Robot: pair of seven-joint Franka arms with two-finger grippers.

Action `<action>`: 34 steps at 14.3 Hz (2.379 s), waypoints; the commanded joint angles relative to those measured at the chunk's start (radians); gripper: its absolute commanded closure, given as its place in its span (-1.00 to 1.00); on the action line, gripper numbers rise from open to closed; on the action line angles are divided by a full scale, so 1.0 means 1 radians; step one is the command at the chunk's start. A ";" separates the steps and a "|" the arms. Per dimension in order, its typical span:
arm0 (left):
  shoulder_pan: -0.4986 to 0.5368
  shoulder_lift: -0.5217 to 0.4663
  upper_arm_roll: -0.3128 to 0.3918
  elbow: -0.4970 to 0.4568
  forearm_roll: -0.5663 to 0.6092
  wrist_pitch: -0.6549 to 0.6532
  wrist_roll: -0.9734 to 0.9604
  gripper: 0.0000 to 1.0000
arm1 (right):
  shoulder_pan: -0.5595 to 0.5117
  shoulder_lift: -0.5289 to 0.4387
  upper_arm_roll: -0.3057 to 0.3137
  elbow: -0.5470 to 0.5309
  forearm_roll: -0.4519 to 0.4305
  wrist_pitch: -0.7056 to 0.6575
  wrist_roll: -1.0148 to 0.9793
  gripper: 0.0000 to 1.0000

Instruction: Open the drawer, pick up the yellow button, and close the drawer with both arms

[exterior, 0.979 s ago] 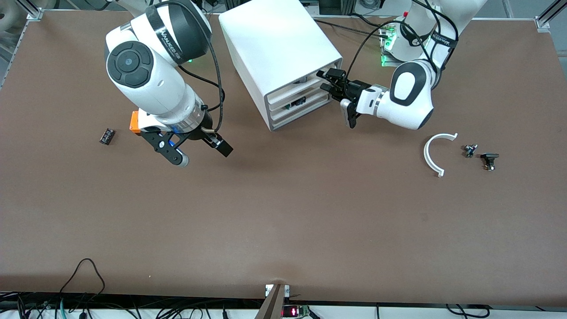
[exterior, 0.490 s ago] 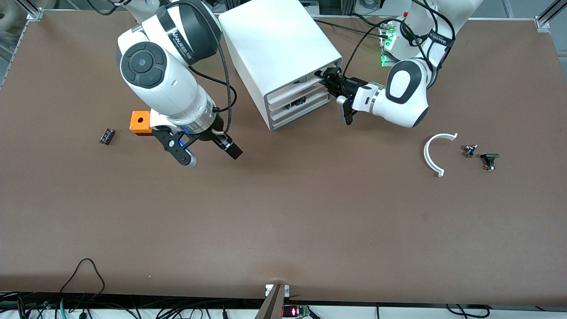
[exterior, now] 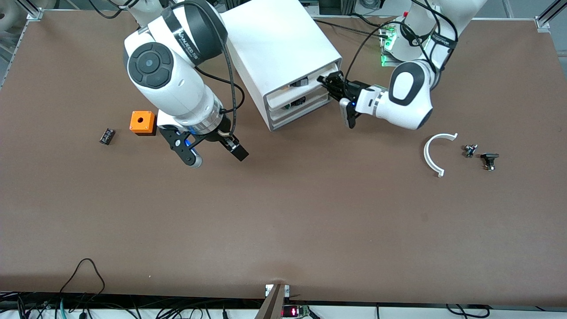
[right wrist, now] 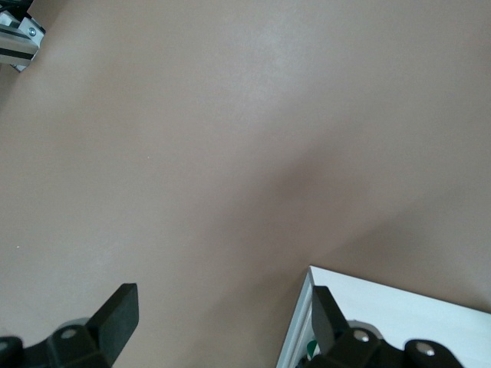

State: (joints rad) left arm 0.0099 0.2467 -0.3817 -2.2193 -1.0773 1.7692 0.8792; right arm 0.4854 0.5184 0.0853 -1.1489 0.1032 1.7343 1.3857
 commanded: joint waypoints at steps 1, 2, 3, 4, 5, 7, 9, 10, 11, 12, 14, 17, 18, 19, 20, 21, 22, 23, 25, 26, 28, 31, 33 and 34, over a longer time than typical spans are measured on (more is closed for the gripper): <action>0.103 0.098 0.001 0.153 0.172 -0.016 -0.019 1.00 | 0.021 0.025 0.002 0.043 0.015 0.005 0.048 -1.00; 0.122 0.127 0.001 0.196 0.221 -0.016 -0.020 1.00 | 0.024 0.025 0.002 0.043 0.015 0.010 0.061 -1.00; 0.128 0.153 0.004 0.234 0.261 -0.016 -0.022 1.00 | 0.038 0.034 0.002 0.043 0.015 0.011 0.076 -1.00; 0.136 0.176 0.015 0.262 0.302 -0.016 -0.022 1.00 | 0.048 0.037 0.002 0.044 0.013 0.020 0.099 -1.00; 0.142 0.196 0.024 0.295 0.344 -0.017 -0.020 1.00 | 0.058 0.038 0.002 0.044 0.013 0.036 0.122 -1.00; 0.145 0.209 0.026 0.338 0.375 -0.017 -0.022 1.00 | 0.084 0.049 0.001 0.044 0.012 0.054 0.170 -1.00; 0.151 0.221 0.026 0.355 0.376 -0.022 -0.019 0.50 | 0.117 0.058 -0.001 0.044 0.009 0.086 0.231 -1.00; 0.154 0.221 0.024 0.356 0.376 -0.024 -0.010 -0.99 | 0.128 0.064 0.001 0.046 0.010 0.100 0.261 -1.00; 0.156 0.220 0.026 0.359 0.379 -0.024 -0.011 -1.00 | 0.149 0.072 0.001 0.046 0.009 0.119 0.289 -1.00; 0.160 0.217 0.024 0.359 0.382 -0.028 -0.011 -1.00 | 0.169 0.078 0.001 0.046 0.009 0.135 0.323 -1.00; 0.168 0.212 0.023 0.371 0.382 -0.046 -0.008 -1.00 | 0.199 0.095 -0.001 0.050 0.009 0.177 0.398 -1.00; 0.173 0.210 0.023 0.434 0.382 -0.066 -0.009 -1.00 | 0.237 0.121 0.001 0.052 0.009 0.231 0.469 -1.00; 0.183 0.210 0.026 0.450 0.384 -0.089 -0.009 -1.00 | 0.245 0.123 0.001 0.052 0.010 0.244 0.495 -1.00; 0.203 0.210 0.026 0.464 0.401 -0.112 -0.009 -1.00 | 0.252 0.133 0.002 0.052 0.010 0.266 0.521 -1.00; 0.231 0.210 0.023 0.477 0.436 -0.134 -0.006 -1.00 | 0.260 0.141 0.002 0.052 0.010 0.289 0.541 -1.00; 0.251 0.215 0.020 0.493 0.450 -0.163 -0.006 -1.00 | 0.266 0.149 0.002 0.052 0.012 0.313 0.556 -1.00; 0.252 0.220 0.021 0.506 0.451 -0.184 -0.006 -1.00 | 0.268 0.155 0.004 0.052 0.015 0.332 0.573 -1.00; 0.257 0.220 0.021 0.506 0.451 -0.198 -0.008 -1.00 | 0.271 0.164 0.004 0.052 0.016 0.337 0.587 -1.00; 0.263 0.220 0.023 0.507 0.451 -0.206 -0.008 -1.00 | 0.288 0.179 0.016 0.052 0.020 0.361 0.630 -1.00; 0.271 0.218 0.023 0.507 0.451 -0.224 -0.008 -1.00 | 0.295 0.187 0.017 0.052 0.020 0.375 0.659 -1.00; 0.295 0.218 0.023 0.510 0.451 -0.252 -0.008 -1.00 | 0.327 0.202 0.016 0.052 0.018 0.389 0.679 -1.00; 0.305 0.217 0.023 0.529 0.474 -0.266 -0.013 -1.00 | 0.354 0.227 0.016 0.052 0.018 0.421 0.733 -1.00; 0.303 0.214 0.023 0.543 0.528 -0.284 -0.020 -1.00 | 0.360 0.236 0.016 0.052 0.018 0.424 0.739 -1.00; 0.305 0.209 0.021 0.550 0.556 -0.298 -0.025 -1.00 | 0.361 0.242 0.016 0.052 0.020 0.433 0.746 -1.00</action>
State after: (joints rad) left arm 0.3112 0.4514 -0.3528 -1.7093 -0.5821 1.5113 0.8625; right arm 0.8426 0.7315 0.1023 -1.1374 0.1090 2.1586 2.1086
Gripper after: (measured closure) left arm 0.000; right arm 0.000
